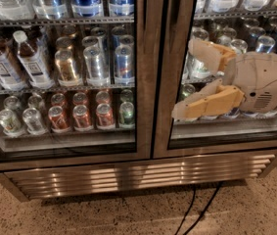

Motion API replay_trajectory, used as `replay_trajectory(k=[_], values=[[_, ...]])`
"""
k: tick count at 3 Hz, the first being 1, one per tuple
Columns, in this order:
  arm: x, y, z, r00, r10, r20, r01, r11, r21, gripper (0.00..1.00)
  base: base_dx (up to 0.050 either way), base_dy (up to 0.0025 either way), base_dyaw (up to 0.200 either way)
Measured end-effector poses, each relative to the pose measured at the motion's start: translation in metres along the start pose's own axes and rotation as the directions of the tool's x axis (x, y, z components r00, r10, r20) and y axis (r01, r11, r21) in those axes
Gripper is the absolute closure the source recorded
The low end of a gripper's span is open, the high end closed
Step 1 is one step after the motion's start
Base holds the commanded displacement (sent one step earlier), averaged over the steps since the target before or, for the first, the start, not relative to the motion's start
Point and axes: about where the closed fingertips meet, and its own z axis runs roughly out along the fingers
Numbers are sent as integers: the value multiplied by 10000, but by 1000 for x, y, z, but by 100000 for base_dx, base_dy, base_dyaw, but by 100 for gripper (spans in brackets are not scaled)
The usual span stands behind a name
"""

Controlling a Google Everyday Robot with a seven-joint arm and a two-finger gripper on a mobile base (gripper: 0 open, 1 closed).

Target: Open left fridge door

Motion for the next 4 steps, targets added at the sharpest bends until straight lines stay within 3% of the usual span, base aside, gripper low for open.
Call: replay_trajectory(k=[1,2,3,4], values=[[0,0,0,10000,0,0,0,10000,0,0,3589,249,13785],[0,0,0,10000,0,0,0,10000,-1,0,3,-3,-19964],[0,0,0,10000,-1,0,1,10000,-2,0,1,-1,20012],[0,0,0,10000,-1,0,1,10000,-2,0,3247,2,-43]])
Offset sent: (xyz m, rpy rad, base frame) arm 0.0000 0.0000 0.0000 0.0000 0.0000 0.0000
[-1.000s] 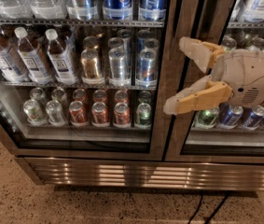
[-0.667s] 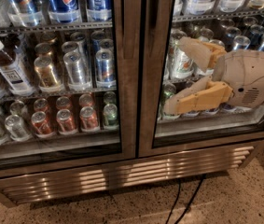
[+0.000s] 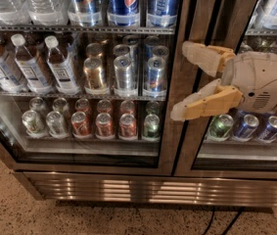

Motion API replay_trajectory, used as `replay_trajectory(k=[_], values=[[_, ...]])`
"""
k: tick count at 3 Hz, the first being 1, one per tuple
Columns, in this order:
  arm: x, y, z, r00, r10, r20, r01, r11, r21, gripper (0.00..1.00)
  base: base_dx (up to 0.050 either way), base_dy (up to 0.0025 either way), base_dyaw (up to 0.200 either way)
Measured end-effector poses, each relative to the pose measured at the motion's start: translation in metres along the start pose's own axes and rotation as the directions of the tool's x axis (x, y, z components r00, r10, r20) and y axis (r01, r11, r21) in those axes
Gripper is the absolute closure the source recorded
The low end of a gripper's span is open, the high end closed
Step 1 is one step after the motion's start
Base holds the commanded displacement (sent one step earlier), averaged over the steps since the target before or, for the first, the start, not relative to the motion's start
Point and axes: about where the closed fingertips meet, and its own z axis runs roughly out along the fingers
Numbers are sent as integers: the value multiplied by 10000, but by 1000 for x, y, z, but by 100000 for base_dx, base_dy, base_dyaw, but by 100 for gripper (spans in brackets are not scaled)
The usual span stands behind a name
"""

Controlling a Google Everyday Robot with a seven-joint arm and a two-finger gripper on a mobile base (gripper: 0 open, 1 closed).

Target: Open left fridge door

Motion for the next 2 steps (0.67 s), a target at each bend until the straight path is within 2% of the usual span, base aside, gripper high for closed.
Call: replay_trajectory(k=[1,2], values=[[0,0,1,10000,-1,-2,1,10000,-14,0,0,0,-19994],[0,0,1,10000,-1,-3,1,10000,-18,0,0,0,0]])
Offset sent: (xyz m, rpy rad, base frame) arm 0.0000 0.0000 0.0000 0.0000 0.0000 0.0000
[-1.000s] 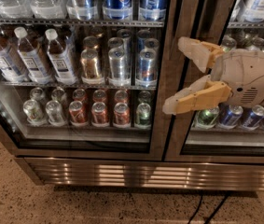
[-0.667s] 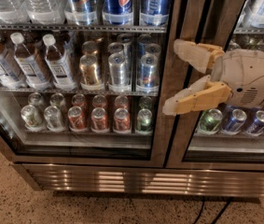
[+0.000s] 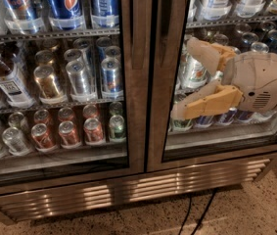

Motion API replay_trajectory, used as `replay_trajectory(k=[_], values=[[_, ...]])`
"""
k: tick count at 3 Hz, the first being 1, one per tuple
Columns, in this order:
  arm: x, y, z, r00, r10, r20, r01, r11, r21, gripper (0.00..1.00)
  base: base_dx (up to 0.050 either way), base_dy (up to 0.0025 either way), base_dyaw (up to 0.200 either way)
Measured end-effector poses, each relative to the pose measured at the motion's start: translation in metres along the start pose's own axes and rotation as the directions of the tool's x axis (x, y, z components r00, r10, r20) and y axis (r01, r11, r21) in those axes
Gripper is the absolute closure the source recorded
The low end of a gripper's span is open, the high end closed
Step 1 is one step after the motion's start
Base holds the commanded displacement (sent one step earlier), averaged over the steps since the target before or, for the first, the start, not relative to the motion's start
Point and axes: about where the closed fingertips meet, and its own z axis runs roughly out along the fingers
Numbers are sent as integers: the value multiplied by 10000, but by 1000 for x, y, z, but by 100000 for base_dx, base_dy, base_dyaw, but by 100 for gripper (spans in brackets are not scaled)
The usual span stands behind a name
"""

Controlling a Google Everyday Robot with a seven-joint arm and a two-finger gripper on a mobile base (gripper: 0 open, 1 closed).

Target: Open left fridge door

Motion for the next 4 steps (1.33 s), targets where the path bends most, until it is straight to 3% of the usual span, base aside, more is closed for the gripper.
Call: replay_trajectory(k=[1,2,3,4], values=[[-19,21,48,9995,-264,-192,253,9982,-539,0,0,0,0],[-19,21,48,9995,-264,-193,253,9982,-539,0,0,0,0],[-22,16,59,9990,-61,-435,56,9999,-117,0,0,0,0],[-32,-1,79,9964,364,-766,-316,9975,634,0,0,0,0]])
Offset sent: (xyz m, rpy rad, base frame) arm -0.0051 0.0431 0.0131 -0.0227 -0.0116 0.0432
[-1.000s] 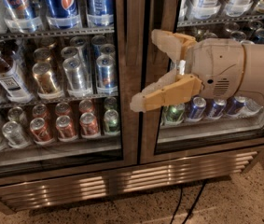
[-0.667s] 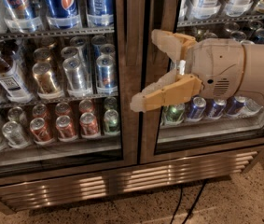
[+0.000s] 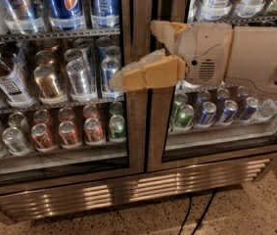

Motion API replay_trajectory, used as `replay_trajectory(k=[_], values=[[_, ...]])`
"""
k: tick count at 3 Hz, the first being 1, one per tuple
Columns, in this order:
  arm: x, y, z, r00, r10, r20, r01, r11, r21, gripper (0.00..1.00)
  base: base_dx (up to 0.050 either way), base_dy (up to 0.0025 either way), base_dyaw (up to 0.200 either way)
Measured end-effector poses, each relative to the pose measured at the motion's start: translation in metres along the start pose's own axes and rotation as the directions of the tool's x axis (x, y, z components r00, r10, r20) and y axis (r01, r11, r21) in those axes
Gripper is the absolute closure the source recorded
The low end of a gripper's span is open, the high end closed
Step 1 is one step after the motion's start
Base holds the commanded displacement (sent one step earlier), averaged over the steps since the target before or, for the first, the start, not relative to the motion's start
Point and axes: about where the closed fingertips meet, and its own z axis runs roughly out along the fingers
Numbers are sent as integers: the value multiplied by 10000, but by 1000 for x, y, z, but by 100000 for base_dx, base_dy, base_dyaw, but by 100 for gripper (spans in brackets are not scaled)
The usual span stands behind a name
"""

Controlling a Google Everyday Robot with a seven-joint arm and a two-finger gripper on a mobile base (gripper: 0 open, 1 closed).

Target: Open left fridge door

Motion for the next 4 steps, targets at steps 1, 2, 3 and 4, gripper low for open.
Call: replay_trajectory(k=[1,2,3,4], values=[[-7,-8,12,9993,328,-186,-319,9984,463,0,0,0,0],[-7,-8,12,9993,326,-186,-317,9985,452,0,0,0,0],[-6,-4,14,9983,556,200,-557,9984,42,0,0,0,0],[-6,-4,14,9983,556,199,-556,9984,41,0,-1988,-184,18408]])
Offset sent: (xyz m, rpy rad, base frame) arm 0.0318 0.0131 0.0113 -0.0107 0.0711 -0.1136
